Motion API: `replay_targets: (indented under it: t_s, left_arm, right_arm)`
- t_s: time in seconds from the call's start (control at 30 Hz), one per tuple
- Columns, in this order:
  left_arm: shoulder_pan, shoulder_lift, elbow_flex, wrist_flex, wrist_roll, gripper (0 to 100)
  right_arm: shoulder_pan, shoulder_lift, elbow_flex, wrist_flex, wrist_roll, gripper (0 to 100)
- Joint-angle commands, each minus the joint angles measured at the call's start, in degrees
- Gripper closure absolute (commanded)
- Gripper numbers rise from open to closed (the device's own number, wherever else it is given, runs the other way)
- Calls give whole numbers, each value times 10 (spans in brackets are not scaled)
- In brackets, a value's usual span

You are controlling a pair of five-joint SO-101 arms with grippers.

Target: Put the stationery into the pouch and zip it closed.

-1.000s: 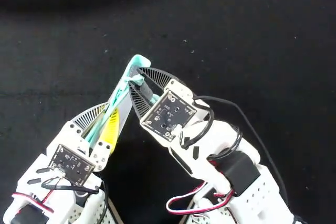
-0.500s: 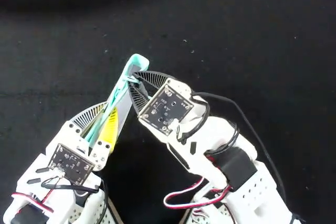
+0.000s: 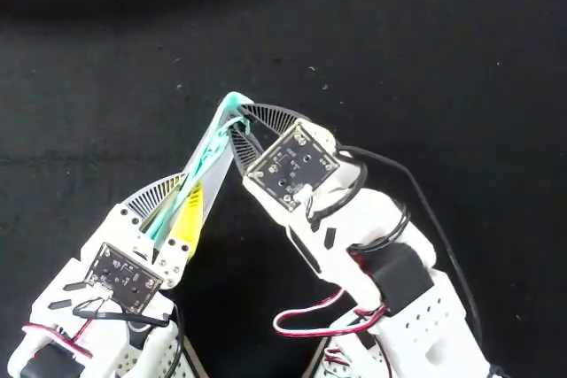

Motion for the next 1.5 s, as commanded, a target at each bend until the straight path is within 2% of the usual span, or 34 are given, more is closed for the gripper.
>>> replay_targets:
  t_s: [0.0,0.47,0.73,0.97,1.07,1.27,1.47]
  left_arm:
    - [-5,-2,9,18,6,970]
    - [-5,-2,7,18,6,970]
    - [-7,-2,5,18,6,970]
    - [-7,-2,3,11,7,970]
    - [-6,-2,18,-54,16,970]
    - [-3,1,32,-244,43,970]
    - [-3,-1,82,-298,49,970]
  right_arm:
    - [39,4,18,-38,-5,987]
    - [146,24,73,-113,-2,986]
    - [175,124,51,-129,22,986]
    - [171,128,54,-124,24,986]
    - [171,111,40,-105,23,986]
    - [171,46,-39,-24,22,986]
    - [154,28,-118,48,21,986]
